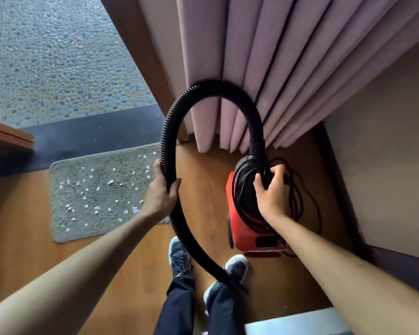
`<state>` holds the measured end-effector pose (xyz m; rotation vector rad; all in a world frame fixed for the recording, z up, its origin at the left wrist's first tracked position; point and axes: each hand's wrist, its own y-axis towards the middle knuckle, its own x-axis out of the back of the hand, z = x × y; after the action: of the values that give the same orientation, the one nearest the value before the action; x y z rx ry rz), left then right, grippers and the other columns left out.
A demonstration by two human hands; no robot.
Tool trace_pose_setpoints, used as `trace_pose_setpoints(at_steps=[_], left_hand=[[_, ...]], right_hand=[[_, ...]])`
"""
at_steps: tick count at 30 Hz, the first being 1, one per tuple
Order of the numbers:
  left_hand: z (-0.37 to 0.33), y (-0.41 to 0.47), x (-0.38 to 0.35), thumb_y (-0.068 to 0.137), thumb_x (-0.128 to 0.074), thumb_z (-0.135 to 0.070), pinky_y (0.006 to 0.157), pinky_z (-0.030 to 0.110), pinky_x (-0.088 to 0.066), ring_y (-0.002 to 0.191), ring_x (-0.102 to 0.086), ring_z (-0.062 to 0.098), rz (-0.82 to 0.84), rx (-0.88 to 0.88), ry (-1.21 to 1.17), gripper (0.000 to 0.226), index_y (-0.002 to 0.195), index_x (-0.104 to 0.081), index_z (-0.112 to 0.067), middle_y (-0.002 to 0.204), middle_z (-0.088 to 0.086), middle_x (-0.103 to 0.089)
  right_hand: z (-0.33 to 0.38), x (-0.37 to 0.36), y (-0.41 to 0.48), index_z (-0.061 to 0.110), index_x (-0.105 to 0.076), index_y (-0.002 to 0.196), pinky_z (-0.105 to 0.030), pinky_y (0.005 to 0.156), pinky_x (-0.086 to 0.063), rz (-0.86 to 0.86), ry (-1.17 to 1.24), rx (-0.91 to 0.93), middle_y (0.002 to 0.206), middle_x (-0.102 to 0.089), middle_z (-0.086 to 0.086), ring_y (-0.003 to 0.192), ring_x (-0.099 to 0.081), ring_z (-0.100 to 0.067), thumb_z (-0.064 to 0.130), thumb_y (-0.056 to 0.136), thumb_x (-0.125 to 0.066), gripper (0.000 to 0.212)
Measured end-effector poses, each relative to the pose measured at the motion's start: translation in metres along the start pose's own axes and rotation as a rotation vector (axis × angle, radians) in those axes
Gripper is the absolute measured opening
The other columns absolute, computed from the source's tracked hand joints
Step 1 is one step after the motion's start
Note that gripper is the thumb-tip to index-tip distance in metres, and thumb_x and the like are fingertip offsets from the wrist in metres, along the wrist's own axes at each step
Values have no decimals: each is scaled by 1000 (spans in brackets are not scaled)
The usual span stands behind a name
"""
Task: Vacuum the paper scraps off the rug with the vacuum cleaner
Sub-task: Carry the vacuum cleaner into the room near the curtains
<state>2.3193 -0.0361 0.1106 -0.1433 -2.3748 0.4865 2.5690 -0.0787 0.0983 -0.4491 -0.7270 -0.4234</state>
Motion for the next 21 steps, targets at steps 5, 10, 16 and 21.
trace_pose_setpoints(at_steps=[5,10,16,21], left_hand=[[49,25,-34,98,-56,-18,82,31,-41,92,-58,27,3,34,5,65,149,-16,-18,107,11,-60],[94,50,-70,98,-55,-20,86,32,-42,96,-59,27,17,70,8,67,150,-13,-21,114,15,-62],[139,70,-109,99,-54,-20,87,27,-39,100,-60,29,60,118,23,66,151,-13,-19,120,15,-63],[171,77,-126,99,-55,-19,89,25,-39,96,-57,20,114,143,30,66,150,-13,-19,113,5,-61]], right_hand=[[-45,-55,13,20,-36,107,-34,60,-39,52,26,-2,88,-57,-8,76,-58,-31,34,96,-54,26],[-79,-98,29,13,-40,111,-29,52,-31,67,21,-3,77,-51,-1,66,-51,-23,31,97,-55,27],[-113,-142,45,14,-36,111,-30,53,-35,73,9,-16,76,-48,3,63,-51,-21,33,98,-53,29],[-136,-170,53,18,-32,109,-31,49,-39,108,0,-38,74,-47,4,60,-53,-20,35,98,-51,28]])
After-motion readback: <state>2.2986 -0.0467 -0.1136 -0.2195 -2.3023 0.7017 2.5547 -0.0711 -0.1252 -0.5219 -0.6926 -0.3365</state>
